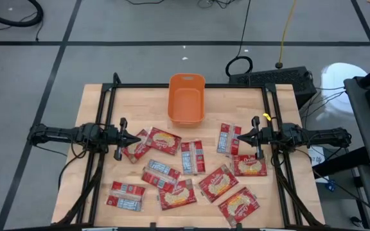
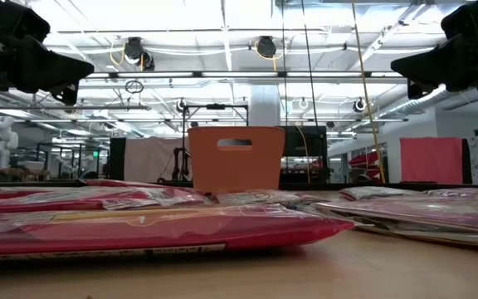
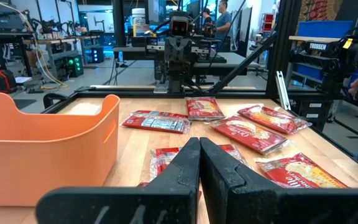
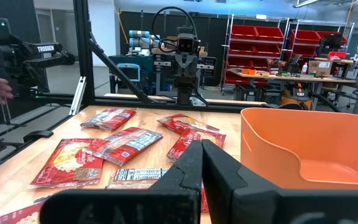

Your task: Sort popcorn bags into baskets

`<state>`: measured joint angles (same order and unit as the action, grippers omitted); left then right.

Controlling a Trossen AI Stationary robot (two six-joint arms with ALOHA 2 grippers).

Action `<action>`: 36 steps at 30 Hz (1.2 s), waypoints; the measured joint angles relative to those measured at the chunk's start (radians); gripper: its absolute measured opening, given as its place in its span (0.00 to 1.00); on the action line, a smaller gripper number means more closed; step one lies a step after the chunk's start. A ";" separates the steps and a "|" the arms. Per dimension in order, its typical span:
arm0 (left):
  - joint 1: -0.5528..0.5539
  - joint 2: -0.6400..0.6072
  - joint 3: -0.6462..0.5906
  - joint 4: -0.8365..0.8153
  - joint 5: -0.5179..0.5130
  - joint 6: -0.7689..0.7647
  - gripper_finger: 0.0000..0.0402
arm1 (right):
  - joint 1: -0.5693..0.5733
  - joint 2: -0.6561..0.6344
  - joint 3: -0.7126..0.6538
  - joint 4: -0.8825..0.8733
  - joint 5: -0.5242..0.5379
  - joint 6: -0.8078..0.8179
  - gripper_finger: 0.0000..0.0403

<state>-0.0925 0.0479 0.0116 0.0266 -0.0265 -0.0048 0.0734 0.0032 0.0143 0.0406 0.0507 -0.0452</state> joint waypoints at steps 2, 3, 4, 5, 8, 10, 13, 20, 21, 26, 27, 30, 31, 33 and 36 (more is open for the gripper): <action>0.000 0.000 0.000 0.000 0.000 0.000 0.02 | 0.000 0.000 0.000 0.000 0.000 0.000 0.00; 0.000 0.000 0.000 0.000 0.000 0.000 0.02 | 0.000 0.000 0.000 0.000 0.000 0.000 0.00; 0.000 0.000 0.000 0.000 0.000 0.000 0.02 | 0.000 0.000 0.000 0.000 0.000 0.000 0.00; 0.000 0.000 0.000 0.000 0.000 0.000 0.02 | 0.000 0.000 0.000 0.000 0.000 0.000 0.00; 0.000 0.000 0.000 0.000 0.000 0.000 0.02 | 0.000 0.000 0.000 0.000 0.000 0.000 0.00; 0.000 0.000 0.000 0.000 0.000 0.000 0.02 | 0.000 0.000 0.000 0.000 0.000 0.000 0.00; 0.000 0.000 0.000 0.000 0.000 0.000 0.02 | 0.000 0.000 0.000 0.000 0.000 0.000 0.00; 0.000 0.000 0.000 0.008 0.000 0.000 0.02 | 0.000 0.000 0.000 0.000 0.000 0.000 0.00; 0.000 0.000 0.000 0.008 0.000 0.000 0.02 | 0.000 0.000 0.000 0.000 0.000 0.000 0.00; 0.000 0.000 0.000 0.008 0.000 0.000 0.02 | 0.000 0.000 0.000 0.000 0.000 0.000 0.00; 0.000 0.000 0.000 0.009 0.000 0.000 0.02 | 0.000 0.000 0.000 0.000 0.000 0.000 0.00; 0.000 0.000 0.000 0.042 0.000 -0.027 0.02 | 0.000 0.000 0.000 -0.001 0.000 0.038 0.00; -0.001 0.000 0.000 0.061 0.000 -0.044 0.02 | 0.000 0.000 0.000 -0.001 0.000 0.035 0.00; 0.001 0.000 0.004 0.109 -0.002 -0.055 0.02 | 0.000 0.000 0.000 0.002 0.000 0.030 0.00; 0.002 0.001 0.053 0.093 -0.005 -0.104 0.02 | 0.000 0.000 0.000 0.004 0.000 0.046 0.00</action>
<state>-0.0902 0.0490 0.0651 0.1198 -0.0311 -0.1087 0.0736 0.0032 0.0139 0.0444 0.0511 0.0010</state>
